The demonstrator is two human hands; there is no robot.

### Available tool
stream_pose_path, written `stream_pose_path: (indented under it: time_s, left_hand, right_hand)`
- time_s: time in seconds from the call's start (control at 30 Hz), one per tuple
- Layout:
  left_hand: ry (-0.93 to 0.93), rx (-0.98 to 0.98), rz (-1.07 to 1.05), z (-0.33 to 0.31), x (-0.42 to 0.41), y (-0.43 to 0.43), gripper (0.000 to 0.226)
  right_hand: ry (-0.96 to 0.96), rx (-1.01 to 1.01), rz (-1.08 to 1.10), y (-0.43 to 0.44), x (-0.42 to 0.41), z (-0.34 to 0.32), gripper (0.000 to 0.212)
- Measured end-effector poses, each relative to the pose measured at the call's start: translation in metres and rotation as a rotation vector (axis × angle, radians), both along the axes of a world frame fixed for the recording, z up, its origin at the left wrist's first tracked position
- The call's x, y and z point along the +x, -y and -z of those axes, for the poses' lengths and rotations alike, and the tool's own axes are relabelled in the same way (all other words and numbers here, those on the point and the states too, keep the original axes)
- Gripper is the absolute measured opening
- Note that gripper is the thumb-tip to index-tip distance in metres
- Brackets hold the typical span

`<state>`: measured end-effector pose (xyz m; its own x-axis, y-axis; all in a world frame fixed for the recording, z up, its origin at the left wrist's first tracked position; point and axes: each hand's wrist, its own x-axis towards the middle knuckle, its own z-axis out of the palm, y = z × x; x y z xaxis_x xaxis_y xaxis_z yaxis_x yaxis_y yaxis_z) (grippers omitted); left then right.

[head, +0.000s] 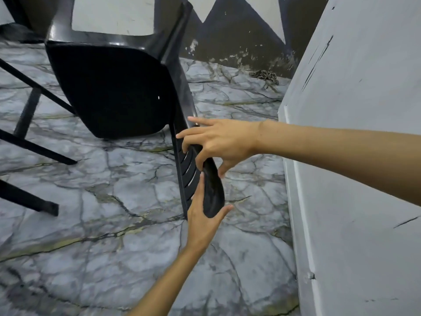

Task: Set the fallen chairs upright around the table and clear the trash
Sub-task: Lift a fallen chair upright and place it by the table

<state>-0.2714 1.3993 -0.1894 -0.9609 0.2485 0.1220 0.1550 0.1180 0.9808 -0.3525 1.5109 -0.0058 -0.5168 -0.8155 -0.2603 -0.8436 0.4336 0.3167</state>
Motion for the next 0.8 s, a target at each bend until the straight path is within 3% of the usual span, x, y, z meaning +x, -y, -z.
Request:
stream_pose_path:
  time_s: [0.27, 0.5, 0.63, 0.8]
  left_hand:
    - [-0.036, -0.014, -0.12, 0.017, -0.001, -0.019, 0.081]
    - [-0.036, -0.002, -0.152, 0.009, 0.001, -0.019, 0.083]
    - [-0.019, -0.025, -0.16, -0.035, -0.002, 0.007, 0.081]
    - [0.028, -0.069, -0.112, -0.143, -0.017, 0.065, 0.08]
  right_hand:
    - [0.01, 0.001, -0.096, 0.005, -0.005, -0.002, 0.033]
    - [-0.01, 0.084, -0.18, 0.019, -0.007, -0.016, 0.036]
    - [0.029, 0.075, -0.15, 0.041, -0.017, -0.055, 0.035]
    - [0.127, 0.081, -0.039, 0.085, -0.045, -0.155, 0.04]
